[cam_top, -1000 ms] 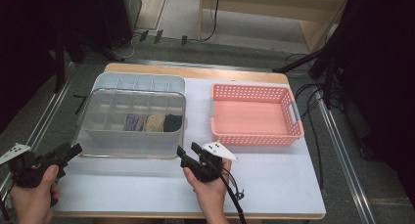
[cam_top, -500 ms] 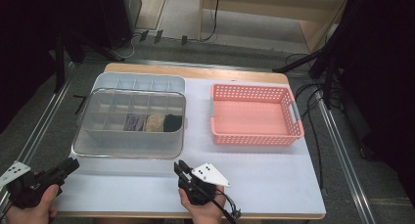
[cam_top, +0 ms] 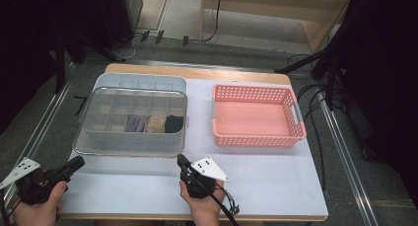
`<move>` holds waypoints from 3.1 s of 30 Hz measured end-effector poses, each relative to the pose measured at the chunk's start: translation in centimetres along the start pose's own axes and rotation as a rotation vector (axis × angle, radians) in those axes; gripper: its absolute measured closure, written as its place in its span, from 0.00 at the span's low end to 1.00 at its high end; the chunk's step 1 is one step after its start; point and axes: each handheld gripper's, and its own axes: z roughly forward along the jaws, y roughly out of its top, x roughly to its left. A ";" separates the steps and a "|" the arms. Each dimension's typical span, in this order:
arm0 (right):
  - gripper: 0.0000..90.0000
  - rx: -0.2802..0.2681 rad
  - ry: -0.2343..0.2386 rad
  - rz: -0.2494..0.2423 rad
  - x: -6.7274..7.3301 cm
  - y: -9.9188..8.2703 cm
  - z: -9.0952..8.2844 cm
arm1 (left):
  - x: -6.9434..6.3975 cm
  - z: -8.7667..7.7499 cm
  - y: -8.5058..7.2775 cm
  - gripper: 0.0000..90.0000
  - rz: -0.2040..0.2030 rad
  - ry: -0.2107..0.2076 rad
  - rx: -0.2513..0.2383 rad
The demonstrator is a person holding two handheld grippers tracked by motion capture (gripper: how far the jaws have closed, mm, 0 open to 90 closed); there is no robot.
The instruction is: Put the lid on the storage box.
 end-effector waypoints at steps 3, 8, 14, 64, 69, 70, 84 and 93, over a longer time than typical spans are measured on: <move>0.97 -0.005 -0.008 -0.011 -0.1 0.2 0.4 | 0.0 0.2 0.3 0.92 -0.001 0.006 -0.002; 0.94 -0.006 -0.014 -0.014 -0.4 0.8 1.1 | 0.3 0.4 0.7 0.88 -0.012 0.018 -0.014; 0.77 -0.039 -0.029 0.062 -1.2 1.6 1.1 | 1.2 0.3 1.6 0.64 -0.061 0.033 -0.060; 0.66 0.028 -0.025 0.316 -1.2 3.8 4.8 | 3.8 5.4 5.7 0.58 -0.159 0.027 0.037; 0.63 0.040 -0.026 0.319 -1.3 3.7 5.0 | 3.9 5.7 5.8 0.59 -0.163 0.023 0.027; 0.61 0.032 -0.016 0.319 -1.3 3.7 5.1 | 3.9 5.6 5.9 0.58 -0.168 0.011 0.028; 0.59 -0.005 -0.028 0.293 -1.8 3.5 3.3 | 2.5 3.0 5.2 0.54 -0.018 0.044 0.006; 0.90 -0.032 0.015 0.166 -1.2 1.6 1.1 | 1.6 1.8 2.9 0.88 0.046 0.052 -0.008</move>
